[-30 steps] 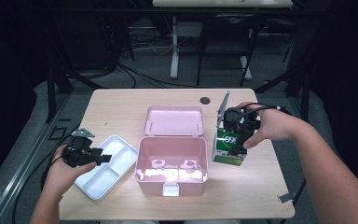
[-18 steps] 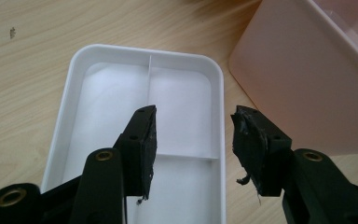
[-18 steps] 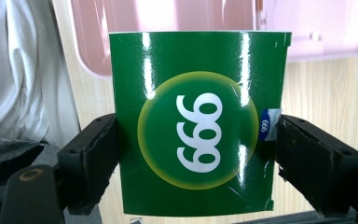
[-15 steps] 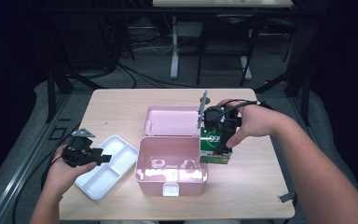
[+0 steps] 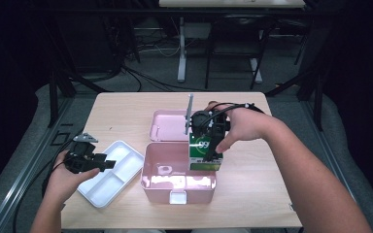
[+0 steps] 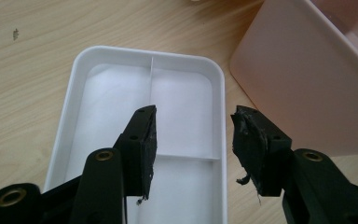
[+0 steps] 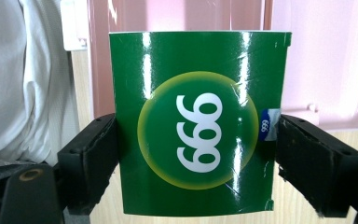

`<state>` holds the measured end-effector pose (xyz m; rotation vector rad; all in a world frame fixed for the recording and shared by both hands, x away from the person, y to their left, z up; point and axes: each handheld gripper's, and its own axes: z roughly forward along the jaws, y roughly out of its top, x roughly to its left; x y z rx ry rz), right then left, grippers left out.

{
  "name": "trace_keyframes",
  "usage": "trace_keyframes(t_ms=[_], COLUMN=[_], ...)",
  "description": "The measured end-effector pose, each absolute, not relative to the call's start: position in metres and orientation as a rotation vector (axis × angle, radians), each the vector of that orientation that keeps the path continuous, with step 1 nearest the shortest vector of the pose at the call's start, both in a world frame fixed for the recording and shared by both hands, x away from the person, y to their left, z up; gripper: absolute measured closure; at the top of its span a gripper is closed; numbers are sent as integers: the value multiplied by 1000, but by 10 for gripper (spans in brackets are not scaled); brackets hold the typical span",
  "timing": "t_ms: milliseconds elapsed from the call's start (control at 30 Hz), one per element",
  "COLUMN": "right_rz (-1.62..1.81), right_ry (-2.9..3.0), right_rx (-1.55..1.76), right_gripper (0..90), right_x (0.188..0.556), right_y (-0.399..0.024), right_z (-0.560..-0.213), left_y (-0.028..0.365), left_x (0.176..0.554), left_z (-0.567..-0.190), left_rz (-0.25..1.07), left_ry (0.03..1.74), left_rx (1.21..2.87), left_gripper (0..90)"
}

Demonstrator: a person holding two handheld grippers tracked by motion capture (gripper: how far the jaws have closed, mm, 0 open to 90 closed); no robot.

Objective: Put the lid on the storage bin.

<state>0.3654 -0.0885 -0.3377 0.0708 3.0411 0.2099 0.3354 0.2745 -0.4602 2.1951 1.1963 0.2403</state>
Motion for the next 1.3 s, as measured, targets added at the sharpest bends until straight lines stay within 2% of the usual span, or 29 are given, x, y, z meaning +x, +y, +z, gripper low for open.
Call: trace_keyframes(t_ms=[433,1300], right_rz=[188,165], right_ry=[3035,3070], right_rx=[57,98], right_gripper=[162,160], right_x=[367,374], right_y=[-74,-72], right_z=[-351,-407], left_y=[276,276], left_x=[336,336], left_z=[-460,-461], left_rz=[241,240], left_ry=[1196,1200], left_rx=[2194,2194], left_gripper=[498,498])
